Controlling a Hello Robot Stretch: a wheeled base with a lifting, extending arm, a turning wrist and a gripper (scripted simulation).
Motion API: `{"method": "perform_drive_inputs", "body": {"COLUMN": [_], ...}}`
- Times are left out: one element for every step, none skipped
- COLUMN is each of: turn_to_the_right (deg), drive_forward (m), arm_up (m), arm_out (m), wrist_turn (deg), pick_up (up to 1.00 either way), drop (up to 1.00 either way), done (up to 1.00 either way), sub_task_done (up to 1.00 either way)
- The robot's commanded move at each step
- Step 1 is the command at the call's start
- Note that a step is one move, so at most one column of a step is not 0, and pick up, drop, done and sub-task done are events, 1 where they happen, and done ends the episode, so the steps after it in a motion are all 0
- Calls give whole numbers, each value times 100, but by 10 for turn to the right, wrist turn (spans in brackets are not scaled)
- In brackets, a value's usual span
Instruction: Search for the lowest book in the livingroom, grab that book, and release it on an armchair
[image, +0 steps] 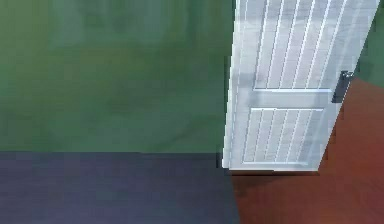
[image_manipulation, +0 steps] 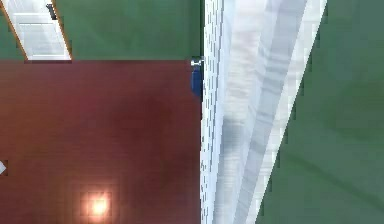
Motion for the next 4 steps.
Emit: {"method": "perform_drive_inputs", "body": {"turn_to_the_right": [0, 450, 0, -450], "drive_forward": [5, 0, 25, 0], "arm_up": [0, 0, 0, 0], "arm_out": [0, 0, 0, 0], "wrist_turn": [0, 0, 0, 0], "pick_up": [0, 0, 0, 0], "drop": [0, 0, 0, 0], "done": [0, 0, 0, 0], "sub_task_done": [0, 0, 0, 0]}}
